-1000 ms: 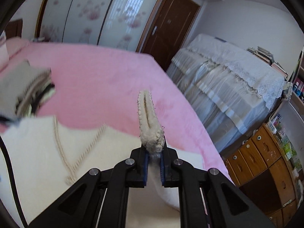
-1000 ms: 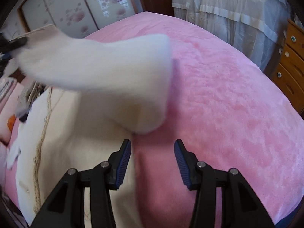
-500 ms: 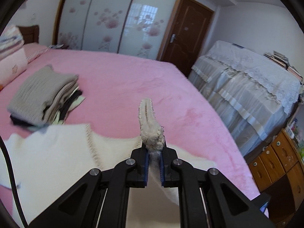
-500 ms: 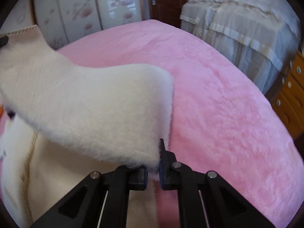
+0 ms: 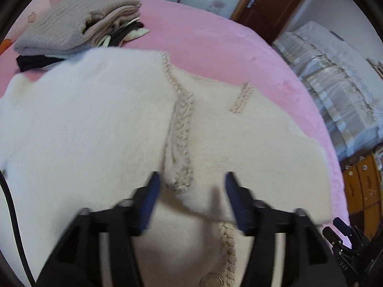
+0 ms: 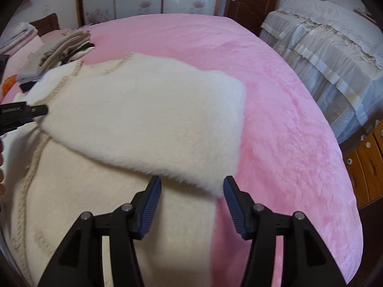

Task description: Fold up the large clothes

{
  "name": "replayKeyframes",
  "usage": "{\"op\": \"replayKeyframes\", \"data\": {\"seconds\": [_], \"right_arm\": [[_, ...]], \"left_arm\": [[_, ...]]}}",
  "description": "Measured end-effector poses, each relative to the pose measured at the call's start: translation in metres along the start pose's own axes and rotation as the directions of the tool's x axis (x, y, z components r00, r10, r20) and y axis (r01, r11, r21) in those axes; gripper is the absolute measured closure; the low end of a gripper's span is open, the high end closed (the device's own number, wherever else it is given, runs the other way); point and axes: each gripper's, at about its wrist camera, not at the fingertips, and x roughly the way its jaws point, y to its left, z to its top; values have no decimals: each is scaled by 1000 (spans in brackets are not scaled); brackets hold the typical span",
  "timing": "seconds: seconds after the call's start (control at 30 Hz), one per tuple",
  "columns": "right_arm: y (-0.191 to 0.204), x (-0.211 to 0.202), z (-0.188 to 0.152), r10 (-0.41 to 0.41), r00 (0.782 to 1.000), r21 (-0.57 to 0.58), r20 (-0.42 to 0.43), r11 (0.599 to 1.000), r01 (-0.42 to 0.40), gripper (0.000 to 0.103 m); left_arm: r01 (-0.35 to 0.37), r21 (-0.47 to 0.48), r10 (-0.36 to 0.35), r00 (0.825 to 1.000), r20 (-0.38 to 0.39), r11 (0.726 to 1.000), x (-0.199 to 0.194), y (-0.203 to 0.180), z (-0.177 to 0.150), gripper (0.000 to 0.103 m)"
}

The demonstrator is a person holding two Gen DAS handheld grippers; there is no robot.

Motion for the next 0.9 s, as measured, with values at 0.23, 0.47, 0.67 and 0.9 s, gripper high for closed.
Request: {"op": "replayKeyframes", "data": {"seconds": [0.23,0.47,0.67,0.9], "right_arm": [[-33,-29,29,107,992,92,69,989,-114,38],[-91,20,69,125,992,292,15,948,-124,38],[-130,80,92,181,983,427,-34,892,-150,38],[-134,123,97,328,945,531,-10,802,-273,37]], "left_arm": [[-6,61,7,1000,-21,998,16,7,56,35],[-29,115,47,988,-149,993,79,-7,85,61],[-80,164,92,993,-69,983,70,-27,81,92],[-44,142,32,996,84,989,15,-34,79,92]]}}
